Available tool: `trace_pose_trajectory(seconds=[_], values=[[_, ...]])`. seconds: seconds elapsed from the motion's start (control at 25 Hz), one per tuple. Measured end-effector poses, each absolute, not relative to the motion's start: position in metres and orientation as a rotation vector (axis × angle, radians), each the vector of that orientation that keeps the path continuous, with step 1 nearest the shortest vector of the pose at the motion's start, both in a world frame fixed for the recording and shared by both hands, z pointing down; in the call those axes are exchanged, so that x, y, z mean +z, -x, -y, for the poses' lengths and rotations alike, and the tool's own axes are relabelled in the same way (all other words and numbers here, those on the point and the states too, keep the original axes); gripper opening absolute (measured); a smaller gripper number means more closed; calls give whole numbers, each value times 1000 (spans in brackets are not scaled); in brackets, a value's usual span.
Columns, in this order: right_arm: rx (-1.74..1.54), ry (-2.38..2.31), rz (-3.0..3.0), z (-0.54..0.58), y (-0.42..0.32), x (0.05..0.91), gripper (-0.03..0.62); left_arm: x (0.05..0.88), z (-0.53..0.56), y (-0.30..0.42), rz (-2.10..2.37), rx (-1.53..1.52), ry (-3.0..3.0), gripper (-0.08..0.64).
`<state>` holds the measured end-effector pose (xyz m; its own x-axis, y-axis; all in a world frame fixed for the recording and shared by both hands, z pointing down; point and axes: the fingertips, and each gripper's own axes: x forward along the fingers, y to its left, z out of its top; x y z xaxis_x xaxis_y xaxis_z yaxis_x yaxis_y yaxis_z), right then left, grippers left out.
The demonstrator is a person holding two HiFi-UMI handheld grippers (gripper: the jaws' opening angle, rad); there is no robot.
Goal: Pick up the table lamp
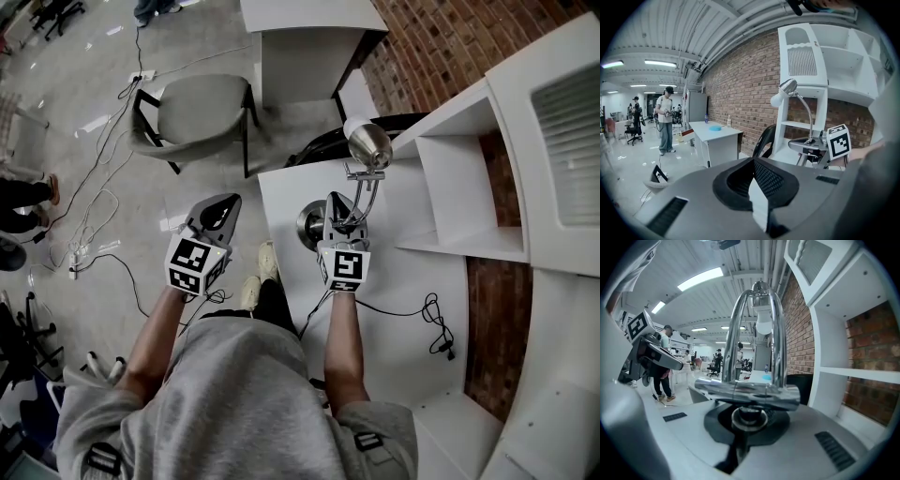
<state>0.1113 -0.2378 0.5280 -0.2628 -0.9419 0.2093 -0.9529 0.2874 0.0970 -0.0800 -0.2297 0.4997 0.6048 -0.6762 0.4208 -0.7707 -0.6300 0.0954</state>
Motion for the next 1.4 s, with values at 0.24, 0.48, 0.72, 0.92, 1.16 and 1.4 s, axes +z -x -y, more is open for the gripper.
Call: trace_pose_trajectory(seconds=[0.24, 0.48, 0.72, 0.92, 1.16, 1.4], values=[[63, -1740, 2329, 238, -112, 528, 20, 502, 230, 77, 1177, 513, -2565, 3], [51, -1745, 2315, 238, -112, 528, 20, 502, 230, 79, 1188, 511, -2565, 3], [34, -1759, 2298, 236, -115, 526, 20, 493, 233, 77, 1201, 484, -2574, 3], [21, -1784, 2282, 235, -127, 520, 20, 490, 231, 75, 1196, 478, -2583, 3], [53, -1807, 2291, 230, -132, 518, 20, 490, 227, 71, 1185, 482, -2593, 3], [54, -1846, 2292, 225, -135, 509, 20, 485, 224, 76, 1200, 476, -2598, 3]])
